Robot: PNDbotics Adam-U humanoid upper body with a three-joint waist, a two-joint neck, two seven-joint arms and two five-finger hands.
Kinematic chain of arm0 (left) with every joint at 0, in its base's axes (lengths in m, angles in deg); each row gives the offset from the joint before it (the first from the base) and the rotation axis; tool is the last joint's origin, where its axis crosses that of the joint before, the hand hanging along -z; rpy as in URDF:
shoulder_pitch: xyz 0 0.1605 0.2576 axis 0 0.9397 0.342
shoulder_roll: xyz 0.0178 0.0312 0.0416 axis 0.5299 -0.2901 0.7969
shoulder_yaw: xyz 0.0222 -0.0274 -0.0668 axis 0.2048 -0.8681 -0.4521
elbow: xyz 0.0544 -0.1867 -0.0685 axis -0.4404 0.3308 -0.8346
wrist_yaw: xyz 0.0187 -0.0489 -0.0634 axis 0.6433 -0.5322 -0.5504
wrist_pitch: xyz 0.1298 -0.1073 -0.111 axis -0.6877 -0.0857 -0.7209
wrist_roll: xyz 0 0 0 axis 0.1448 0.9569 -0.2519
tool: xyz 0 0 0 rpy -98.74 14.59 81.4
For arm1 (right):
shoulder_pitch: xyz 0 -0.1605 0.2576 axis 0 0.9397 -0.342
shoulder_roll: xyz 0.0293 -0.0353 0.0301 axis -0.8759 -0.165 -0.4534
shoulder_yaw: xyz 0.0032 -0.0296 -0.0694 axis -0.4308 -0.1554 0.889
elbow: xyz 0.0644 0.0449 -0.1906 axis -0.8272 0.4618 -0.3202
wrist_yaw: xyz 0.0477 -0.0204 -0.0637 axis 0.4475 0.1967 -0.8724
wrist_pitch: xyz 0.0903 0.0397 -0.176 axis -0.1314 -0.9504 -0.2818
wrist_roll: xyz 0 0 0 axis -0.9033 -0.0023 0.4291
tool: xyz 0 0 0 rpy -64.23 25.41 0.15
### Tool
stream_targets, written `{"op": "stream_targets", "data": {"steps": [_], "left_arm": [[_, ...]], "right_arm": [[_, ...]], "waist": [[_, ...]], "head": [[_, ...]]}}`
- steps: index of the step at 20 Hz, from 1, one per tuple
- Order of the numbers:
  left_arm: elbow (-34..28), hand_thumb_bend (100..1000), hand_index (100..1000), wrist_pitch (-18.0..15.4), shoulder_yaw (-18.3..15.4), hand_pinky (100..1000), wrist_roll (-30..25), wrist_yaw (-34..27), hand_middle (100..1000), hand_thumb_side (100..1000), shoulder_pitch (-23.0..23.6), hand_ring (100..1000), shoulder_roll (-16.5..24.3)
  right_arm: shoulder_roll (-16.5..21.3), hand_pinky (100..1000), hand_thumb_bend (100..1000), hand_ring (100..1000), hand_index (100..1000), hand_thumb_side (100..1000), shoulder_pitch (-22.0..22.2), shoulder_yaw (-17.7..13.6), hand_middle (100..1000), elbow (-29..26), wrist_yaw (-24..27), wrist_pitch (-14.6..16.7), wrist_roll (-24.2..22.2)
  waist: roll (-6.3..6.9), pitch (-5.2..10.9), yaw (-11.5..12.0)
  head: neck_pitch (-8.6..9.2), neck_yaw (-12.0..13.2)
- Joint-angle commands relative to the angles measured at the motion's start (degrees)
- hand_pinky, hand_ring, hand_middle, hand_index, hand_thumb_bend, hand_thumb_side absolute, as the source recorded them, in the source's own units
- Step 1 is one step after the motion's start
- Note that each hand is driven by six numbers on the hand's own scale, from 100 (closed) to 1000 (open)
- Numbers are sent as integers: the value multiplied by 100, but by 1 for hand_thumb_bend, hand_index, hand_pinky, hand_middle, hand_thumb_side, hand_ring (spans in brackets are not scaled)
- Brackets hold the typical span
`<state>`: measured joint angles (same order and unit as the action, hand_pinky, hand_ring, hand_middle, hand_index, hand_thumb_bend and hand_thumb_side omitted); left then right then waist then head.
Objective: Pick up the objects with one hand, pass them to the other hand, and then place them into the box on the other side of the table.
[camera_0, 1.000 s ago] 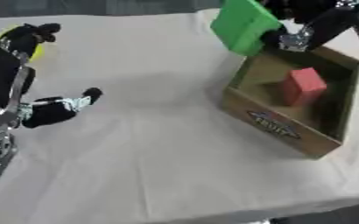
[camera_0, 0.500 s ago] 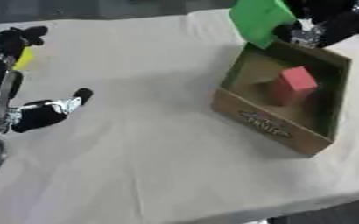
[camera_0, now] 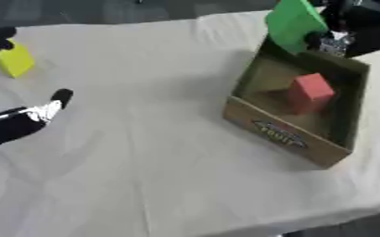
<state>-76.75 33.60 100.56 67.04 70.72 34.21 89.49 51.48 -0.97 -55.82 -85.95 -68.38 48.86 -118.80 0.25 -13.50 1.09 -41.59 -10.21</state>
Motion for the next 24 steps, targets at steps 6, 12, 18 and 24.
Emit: {"op": "stream_targets", "data": {"steps": [6,12,18,24], "left_arm": [[-215,539,860,234,-309,715,369,-307,633,448,117,710,283],[-229,531,854,280,-339,712,444,-388,630,452,143,709,281],[-227,538,854,293,-355,718,466,-392,629,456,148,708,271],[-226,545,854,296,-347,718,468,-391,629,458,151,708,264]], "right_arm": [[356,958,100,552,399,184,296,-273,273,135,-429,195,368],[397,952,100,562,416,182,480,-302,294,245,-803,390,545],[470,948,100,619,567,100,552,-269,415,247,-1345,771,639],[478,977,100,744,760,157,562,-235,616,311,-1674,1019,693]], "waist": [[86,14,-19],[88,9,-28],[90,9,-33],[83,8,-23]], "head": [[60,-234],[28,-381],[44,-359],[47,-330]]}}
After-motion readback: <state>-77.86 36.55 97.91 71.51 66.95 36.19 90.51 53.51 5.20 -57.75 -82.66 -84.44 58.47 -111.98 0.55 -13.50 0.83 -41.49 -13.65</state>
